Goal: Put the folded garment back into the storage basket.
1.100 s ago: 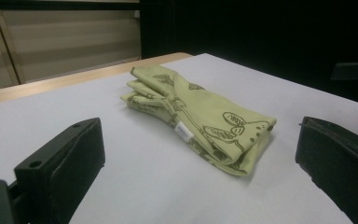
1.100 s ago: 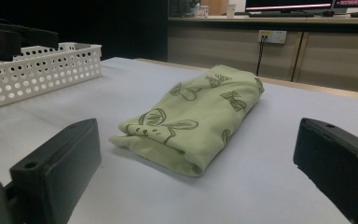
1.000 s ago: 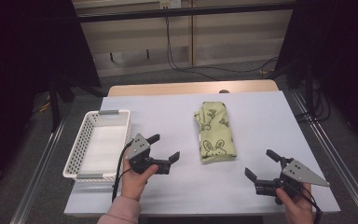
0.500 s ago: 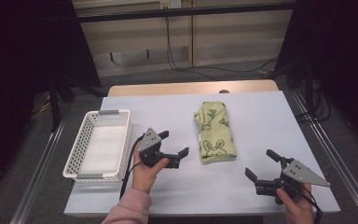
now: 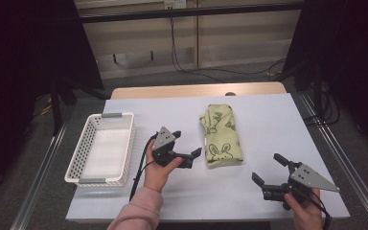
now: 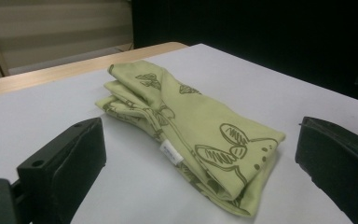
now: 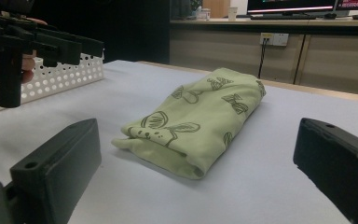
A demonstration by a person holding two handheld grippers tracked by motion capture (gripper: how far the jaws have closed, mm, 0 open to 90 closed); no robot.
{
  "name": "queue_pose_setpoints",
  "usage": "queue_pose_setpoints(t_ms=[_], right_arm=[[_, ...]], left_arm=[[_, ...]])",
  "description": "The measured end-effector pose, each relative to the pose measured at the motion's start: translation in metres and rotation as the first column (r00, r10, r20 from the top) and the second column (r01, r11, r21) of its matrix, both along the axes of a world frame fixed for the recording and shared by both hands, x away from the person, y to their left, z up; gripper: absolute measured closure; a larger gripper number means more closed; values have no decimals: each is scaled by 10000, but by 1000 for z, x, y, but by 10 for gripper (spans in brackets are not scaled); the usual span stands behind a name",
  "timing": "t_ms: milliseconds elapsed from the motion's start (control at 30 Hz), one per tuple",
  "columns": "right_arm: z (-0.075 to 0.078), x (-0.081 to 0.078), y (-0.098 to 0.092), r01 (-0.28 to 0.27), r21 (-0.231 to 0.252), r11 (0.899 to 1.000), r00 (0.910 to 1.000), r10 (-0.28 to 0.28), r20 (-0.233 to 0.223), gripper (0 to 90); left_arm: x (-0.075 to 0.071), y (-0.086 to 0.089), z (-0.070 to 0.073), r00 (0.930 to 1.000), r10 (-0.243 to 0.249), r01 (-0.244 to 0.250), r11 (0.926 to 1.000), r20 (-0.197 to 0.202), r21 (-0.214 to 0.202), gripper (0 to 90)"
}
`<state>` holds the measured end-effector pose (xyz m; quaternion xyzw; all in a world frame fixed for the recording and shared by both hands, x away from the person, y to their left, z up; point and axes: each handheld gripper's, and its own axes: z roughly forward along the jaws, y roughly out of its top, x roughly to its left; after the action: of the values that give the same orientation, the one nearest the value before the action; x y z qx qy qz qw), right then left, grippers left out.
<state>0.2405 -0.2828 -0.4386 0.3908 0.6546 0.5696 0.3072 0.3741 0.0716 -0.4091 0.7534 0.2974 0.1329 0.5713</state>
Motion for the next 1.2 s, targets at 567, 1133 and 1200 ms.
queue_pose_setpoints(t_ms=[567,1133,1200], right_arm=[[0,0,1,-11,71,10000,10000,11,-2,4],[1,0,0,-73,12,10000,10000,73,35,5],[0,0,0,-100,29,9999,9999,100,56,5]], left_arm=[[19,-19,-9,9986,26,4,9984,-522,569,16],[38,-42,-13,9953,104,-5,9948,-967,1019,22],[41,-47,-13,9949,61,42,9948,-1011,1021,24]])
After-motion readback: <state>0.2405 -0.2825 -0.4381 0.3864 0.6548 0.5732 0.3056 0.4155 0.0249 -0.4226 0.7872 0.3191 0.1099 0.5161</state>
